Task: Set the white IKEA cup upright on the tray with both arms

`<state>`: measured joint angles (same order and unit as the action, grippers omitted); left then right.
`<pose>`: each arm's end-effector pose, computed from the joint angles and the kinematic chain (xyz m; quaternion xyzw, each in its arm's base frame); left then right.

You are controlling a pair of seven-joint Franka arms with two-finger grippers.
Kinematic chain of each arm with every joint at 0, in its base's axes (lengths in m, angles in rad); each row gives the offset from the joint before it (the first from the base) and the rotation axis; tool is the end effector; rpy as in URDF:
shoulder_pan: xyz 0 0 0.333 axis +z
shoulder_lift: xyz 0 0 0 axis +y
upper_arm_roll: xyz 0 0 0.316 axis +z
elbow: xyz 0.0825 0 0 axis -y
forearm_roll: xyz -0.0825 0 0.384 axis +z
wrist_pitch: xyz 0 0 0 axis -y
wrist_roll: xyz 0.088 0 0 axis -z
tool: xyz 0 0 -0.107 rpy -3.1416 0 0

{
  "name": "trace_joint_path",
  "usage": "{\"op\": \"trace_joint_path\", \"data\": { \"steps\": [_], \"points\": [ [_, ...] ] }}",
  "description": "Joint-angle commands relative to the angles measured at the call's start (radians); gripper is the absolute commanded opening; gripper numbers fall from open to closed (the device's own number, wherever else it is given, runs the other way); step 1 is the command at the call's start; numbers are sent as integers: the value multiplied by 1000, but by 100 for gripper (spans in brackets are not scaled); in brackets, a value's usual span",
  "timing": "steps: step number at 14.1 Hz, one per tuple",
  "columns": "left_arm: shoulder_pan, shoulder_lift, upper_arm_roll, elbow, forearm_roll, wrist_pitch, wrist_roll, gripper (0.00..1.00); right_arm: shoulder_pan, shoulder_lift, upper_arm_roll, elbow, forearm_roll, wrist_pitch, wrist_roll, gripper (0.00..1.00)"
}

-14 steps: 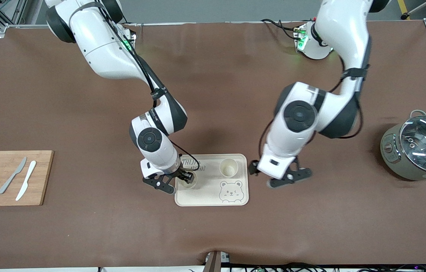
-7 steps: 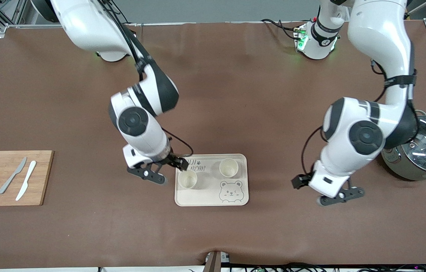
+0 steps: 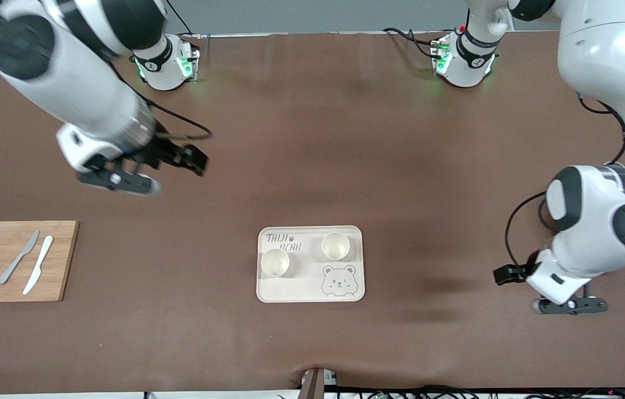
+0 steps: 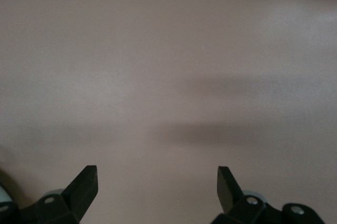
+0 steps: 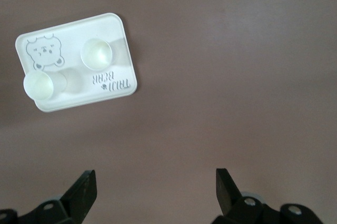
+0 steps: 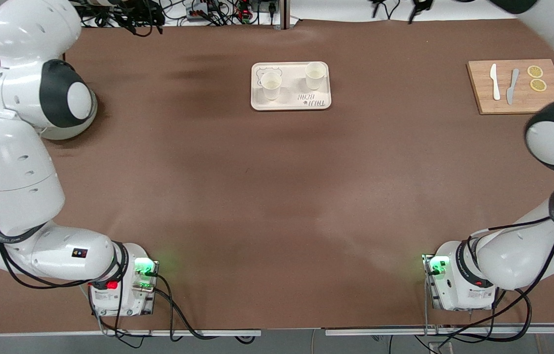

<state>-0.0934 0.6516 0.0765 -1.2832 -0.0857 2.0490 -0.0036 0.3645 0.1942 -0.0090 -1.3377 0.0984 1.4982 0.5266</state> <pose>0.7445 -0.0310 0.3793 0.9982 0.0017 0.0578 0.0170 0.5647 0.2222 0.6151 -0.9953 0.0825 0.0358 0.0364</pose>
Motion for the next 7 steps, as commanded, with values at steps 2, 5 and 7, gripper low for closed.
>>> {"op": "trace_joint_path", "data": {
  "steps": [2, 5, 7],
  "points": [
    [95, -160, -9, -87, -58, -53, 108, 100, -136, -275, 3, -254, 6, -6, -213, 100],
    [103, -263, -4, -88, -54, -200, 86, 100, -274, -410, 3, -379, -46, 5, -374, 100],
    [103, -328, -4, -90, -52, -272, 85, 100, -363, -415, 3, -397, -83, 34, -477, 100]
  ]
}}
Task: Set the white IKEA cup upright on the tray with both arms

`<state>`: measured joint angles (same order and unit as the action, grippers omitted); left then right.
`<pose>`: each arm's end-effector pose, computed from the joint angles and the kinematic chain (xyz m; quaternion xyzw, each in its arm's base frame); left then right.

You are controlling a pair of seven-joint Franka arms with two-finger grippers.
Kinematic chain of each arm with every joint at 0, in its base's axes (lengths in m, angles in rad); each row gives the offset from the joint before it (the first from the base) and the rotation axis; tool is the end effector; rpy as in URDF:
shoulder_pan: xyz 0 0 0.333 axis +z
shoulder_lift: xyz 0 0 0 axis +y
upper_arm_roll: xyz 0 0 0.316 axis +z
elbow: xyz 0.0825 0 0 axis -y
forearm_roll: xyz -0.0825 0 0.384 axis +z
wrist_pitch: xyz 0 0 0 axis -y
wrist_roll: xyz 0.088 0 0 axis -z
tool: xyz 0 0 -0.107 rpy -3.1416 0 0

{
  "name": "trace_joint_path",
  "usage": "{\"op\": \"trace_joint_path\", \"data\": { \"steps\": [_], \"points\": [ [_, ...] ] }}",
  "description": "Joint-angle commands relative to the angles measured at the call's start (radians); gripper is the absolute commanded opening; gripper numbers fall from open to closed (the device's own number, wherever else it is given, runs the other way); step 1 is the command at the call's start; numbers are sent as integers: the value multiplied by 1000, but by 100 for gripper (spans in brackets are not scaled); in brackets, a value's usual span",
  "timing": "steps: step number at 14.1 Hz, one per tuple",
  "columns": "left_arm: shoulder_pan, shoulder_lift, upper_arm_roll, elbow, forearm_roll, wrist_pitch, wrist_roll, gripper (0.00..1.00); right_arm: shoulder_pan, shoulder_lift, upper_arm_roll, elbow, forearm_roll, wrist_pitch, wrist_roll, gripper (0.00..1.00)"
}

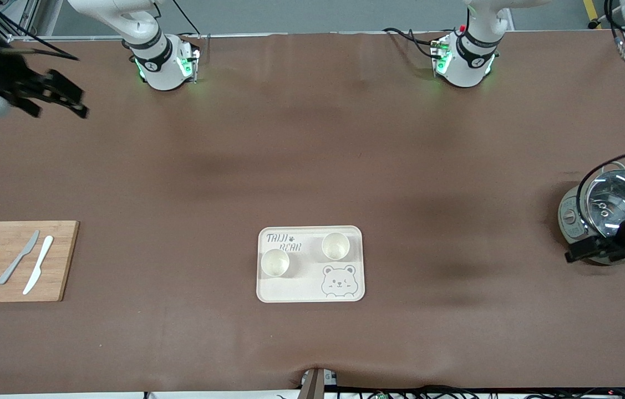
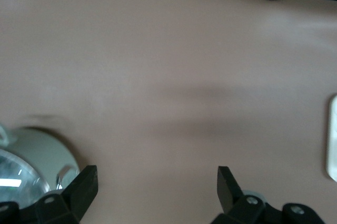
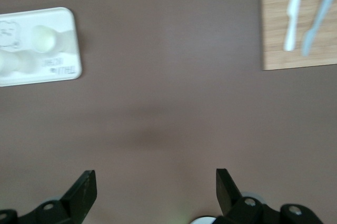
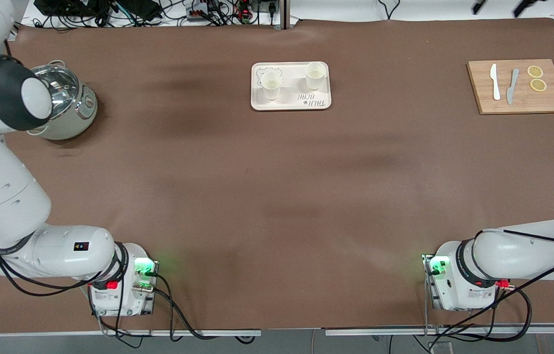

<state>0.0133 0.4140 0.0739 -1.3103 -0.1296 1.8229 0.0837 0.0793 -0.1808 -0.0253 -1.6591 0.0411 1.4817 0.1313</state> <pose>0.6918 0.0401 0.5151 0.9975 0.0109 0.0537 0.0444 0.4866 0.0297 0.6697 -0.9991 0.0366 0.0004 0.0228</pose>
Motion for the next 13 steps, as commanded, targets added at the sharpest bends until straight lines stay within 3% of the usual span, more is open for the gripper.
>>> {"op": "trace_joint_path", "data": {
  "steps": [1, 3, 7, 13],
  "points": [
    [-6, -121, 0, -60, -7, -88, -4, 100, -122, -34, 19, -105, -27, 99, -128, 100],
    [-9, -187, 0, -60, 17, -143, -24, 100, -179, -29, 19, -174, -30, 208, -215, 100],
    [-13, -254, -51, -58, 59, -287, -19, 100, -196, -19, 21, -133, -32, 200, -220, 100],
    [-12, -299, -57, -64, 59, -330, -21, 100, -188, -17, 25, -88, -29, 180, -223, 100]
  ]
}}
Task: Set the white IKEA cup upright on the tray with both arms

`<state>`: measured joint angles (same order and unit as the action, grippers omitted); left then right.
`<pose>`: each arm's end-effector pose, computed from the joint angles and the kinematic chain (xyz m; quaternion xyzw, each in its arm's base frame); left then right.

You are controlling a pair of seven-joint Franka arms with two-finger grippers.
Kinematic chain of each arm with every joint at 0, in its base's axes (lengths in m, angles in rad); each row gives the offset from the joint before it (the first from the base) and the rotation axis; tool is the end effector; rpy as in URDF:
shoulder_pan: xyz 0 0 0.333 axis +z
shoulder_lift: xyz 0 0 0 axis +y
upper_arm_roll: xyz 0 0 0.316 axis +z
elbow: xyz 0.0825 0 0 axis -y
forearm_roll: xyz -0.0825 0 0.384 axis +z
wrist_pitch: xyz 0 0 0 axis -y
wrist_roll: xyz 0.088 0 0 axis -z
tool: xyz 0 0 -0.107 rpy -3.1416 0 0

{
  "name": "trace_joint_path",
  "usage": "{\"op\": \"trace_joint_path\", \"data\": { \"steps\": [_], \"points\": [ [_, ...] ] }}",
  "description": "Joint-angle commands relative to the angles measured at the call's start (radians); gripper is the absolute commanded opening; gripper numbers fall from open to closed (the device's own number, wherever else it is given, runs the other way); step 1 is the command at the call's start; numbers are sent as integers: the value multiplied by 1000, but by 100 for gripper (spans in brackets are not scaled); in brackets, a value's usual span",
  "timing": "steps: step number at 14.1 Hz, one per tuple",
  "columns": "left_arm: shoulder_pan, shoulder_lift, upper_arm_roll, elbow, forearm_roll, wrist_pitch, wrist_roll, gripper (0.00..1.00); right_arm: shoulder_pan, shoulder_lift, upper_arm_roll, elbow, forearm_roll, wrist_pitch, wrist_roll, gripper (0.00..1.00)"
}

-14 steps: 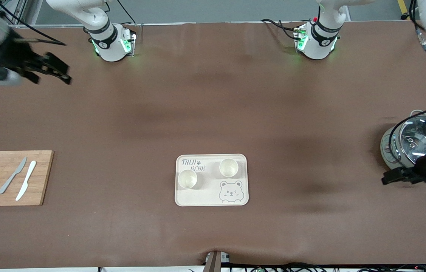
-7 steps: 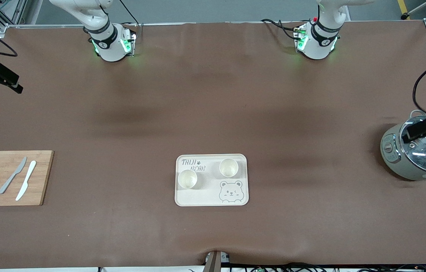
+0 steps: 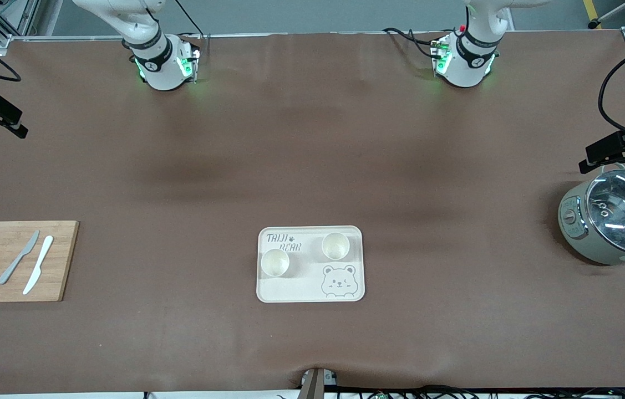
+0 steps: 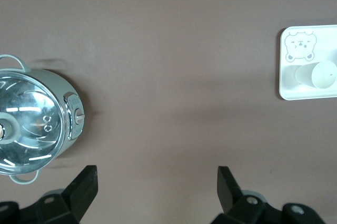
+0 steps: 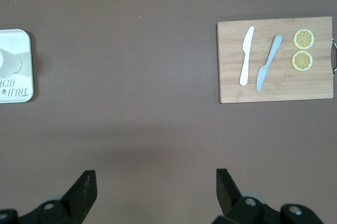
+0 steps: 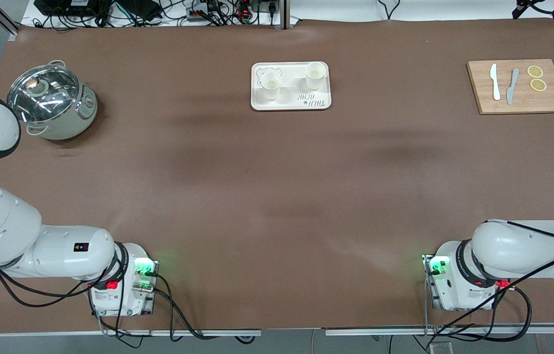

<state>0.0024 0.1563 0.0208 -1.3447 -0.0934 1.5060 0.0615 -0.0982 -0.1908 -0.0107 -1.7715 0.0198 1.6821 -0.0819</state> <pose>0.5966 0.0022 0.6353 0.9987 -0.0224 0.0044 0.0448 0.5014 -0.0534 0.6401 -0.9986 0.0140 -0.0515 0.0060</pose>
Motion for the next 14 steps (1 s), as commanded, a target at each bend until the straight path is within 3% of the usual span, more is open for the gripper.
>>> {"op": "trace_joint_path", "data": {
  "steps": [1, 4, 14],
  "points": [
    [-7, -70, -4, -68, 27, -12, 6, 100, -11, -9, 9, 27, -6, -19, -10, 100],
    [-12, -132, -12, -148, 47, 0, -9, 100, -9, -7, 11, 29, -6, -19, -9, 100],
    [-19, -74, -18, -68, 61, 0, -25, 100, -8, 8, 11, 30, 0, -18, -10, 100]
  ]
}}
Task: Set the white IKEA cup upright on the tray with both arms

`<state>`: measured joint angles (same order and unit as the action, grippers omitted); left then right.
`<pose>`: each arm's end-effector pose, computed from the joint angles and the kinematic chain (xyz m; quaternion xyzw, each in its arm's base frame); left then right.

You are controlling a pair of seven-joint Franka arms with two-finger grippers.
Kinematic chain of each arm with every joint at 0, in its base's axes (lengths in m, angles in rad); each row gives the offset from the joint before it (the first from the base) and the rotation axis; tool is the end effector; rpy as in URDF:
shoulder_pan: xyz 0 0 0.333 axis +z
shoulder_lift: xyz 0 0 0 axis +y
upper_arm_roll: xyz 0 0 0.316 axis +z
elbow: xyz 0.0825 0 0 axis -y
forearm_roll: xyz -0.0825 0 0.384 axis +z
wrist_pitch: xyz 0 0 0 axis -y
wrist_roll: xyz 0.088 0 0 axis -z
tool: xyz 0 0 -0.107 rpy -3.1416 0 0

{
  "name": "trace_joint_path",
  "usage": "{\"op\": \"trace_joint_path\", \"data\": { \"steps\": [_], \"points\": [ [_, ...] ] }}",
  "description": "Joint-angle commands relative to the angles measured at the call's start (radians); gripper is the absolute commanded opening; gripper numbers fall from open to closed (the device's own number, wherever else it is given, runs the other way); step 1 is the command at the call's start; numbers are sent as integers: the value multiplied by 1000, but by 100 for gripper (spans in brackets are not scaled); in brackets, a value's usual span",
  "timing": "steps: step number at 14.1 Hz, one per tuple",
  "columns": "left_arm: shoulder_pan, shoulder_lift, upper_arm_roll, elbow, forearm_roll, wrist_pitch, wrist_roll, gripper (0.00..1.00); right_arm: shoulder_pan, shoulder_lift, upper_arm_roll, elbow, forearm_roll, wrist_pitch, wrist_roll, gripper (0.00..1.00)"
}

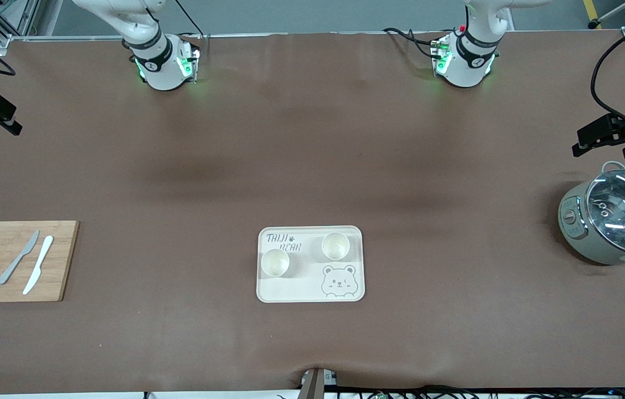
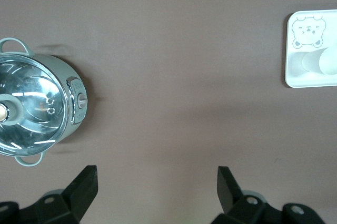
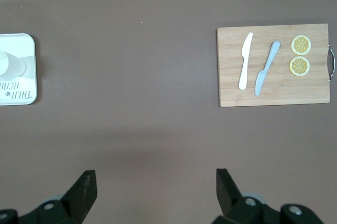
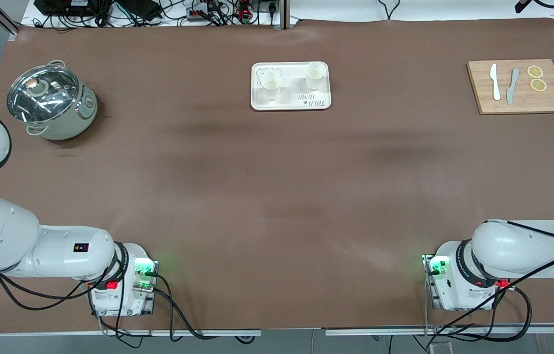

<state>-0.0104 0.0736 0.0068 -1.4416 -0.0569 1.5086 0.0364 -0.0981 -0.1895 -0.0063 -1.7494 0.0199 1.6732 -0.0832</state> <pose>0.5716 -0.0086 0.6384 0.9994 -0.0217 -0.0028 0.0282 0.5015 -0.0509 0.6492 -0.9983 0.0110 -0.0574 0.0052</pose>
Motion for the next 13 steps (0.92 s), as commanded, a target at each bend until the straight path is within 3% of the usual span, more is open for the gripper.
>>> {"op": "trace_joint_path", "data": {
  "steps": [1, 13],
  "points": [
    [-6, 11, -4, 29, 26, -2, 0, 100, -8, 8, 6, 14, 0, -9, -9, 100],
    [-9, 14, -28, 21, 161, 31, 5, 100, -8, 18, 6, 21, 3, -10, -6, 100]
  ]
}}
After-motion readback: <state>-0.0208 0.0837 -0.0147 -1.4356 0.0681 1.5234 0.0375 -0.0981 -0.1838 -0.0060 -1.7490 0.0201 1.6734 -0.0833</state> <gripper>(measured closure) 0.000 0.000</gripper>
